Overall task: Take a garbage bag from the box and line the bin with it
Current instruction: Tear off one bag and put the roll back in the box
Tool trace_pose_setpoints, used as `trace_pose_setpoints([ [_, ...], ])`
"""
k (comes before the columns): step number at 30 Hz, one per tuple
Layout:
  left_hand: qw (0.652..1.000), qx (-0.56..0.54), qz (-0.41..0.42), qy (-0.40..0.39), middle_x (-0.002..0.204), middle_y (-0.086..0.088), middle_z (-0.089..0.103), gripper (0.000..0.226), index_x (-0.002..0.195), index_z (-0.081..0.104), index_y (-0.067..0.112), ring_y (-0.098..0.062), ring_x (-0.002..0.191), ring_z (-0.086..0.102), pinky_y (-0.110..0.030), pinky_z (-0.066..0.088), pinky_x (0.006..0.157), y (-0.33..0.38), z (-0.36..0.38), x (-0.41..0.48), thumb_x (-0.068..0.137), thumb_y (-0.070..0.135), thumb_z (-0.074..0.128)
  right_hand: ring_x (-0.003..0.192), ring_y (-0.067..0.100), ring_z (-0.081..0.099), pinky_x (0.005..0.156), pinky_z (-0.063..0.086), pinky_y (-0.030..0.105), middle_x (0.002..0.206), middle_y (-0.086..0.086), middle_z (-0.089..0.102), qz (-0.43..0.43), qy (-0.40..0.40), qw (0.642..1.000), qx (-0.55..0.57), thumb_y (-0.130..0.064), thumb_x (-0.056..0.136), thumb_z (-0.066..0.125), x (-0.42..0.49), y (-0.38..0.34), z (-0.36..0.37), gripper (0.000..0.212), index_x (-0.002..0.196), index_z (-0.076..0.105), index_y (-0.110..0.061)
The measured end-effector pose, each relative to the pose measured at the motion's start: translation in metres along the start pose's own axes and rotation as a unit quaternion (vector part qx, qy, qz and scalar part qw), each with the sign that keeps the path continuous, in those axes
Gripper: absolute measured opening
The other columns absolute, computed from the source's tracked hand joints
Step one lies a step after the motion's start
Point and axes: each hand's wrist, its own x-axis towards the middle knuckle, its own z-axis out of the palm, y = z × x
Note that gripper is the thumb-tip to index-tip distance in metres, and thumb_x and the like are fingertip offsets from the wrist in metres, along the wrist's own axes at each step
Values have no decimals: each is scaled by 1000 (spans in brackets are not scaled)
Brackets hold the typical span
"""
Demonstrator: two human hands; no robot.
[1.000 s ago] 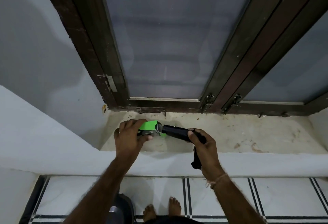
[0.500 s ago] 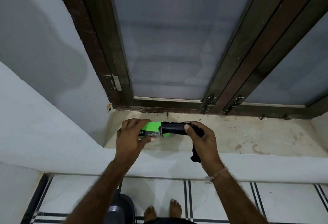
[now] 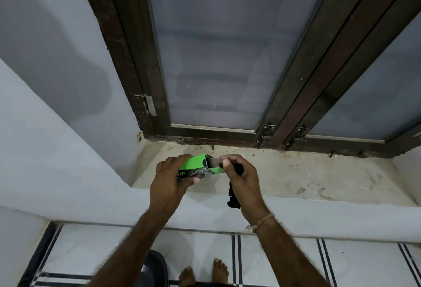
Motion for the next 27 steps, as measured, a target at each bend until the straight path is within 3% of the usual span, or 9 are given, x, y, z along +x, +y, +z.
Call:
trace_pose_setpoints([
  [5,999,-30,-14,0,115,9,62,59,133,58,36,-19,108,48,-33,47,83,-2,-3,-6,79,58,68,46,6,45,49,43,20,74,-2,60,-17,-49,999,-1,-19,96,74,-2,3,-8,37,131,67,-28],
  [7,999,-41,5,-13,117,10,62,61,132,59,37,-19,108,48,-29,46,84,2,-2,-8,77,63,65,56,7,59,57,50,21,86,3,72,-32,-70,997,-10,-14,94,75,-1,5,-6,34,127,72,-24],
  [8,999,-44,11,-15,118,10,63,62,132,60,36,-18,109,48,-27,45,85,4,-1,-9,77,64,64,58,10,61,53,50,25,89,4,75,-34,-66,997,-11,-12,94,75,0,6,-4,29,121,76,-22],
  [11,999,-43,18,-11,119,11,63,62,132,60,37,-16,110,48,-26,46,85,6,0,-12,77,65,62,49,10,55,43,43,24,93,8,76,-30,-43,998,-22,-11,93,75,-1,9,-1,22,113,79,-21],
  [14,999,-48,13,-9,120,11,63,63,133,59,36,-16,111,48,-22,44,84,3,-3,-15,77,65,62,53,13,51,46,46,25,98,6,69,-25,34,999,-26,-25,93,77,-2,12,-5,33,125,71,-27],
  [16,999,-51,6,-8,120,11,63,64,133,59,35,-17,111,48,-25,45,84,1,-5,-17,76,64,63,52,15,50,45,46,26,84,6,63,54,96,993,-30,-36,96,71,2,13,-16,37,131,64,-28],
  [19,999,-50,2,-8,117,12,63,60,133,60,37,-16,112,47,-26,45,84,1,-6,-20,77,56,69,45,16,36,43,35,24,54,3,42,142,-5,990,25,-34,103,62,1,10,-32,34,131,69,-18],
  [24,999,-35,15,-18,115,14,62,56,131,61,37,-15,111,47,-20,42,82,3,-7,-23,77,47,75,51,15,37,48,35,24,55,-10,57,45,-102,994,15,-18,101,65,-6,2,-31,27,127,74,-18],
  [27,999,-23,29,-22,114,17,60,55,131,62,36,-14,112,45,-17,40,81,5,-8,-24,80,38,82,52,20,32,49,42,35,58,-13,62,16,-135,991,-12,-19,98,69,-5,2,-27,31,129,73,-22],
])
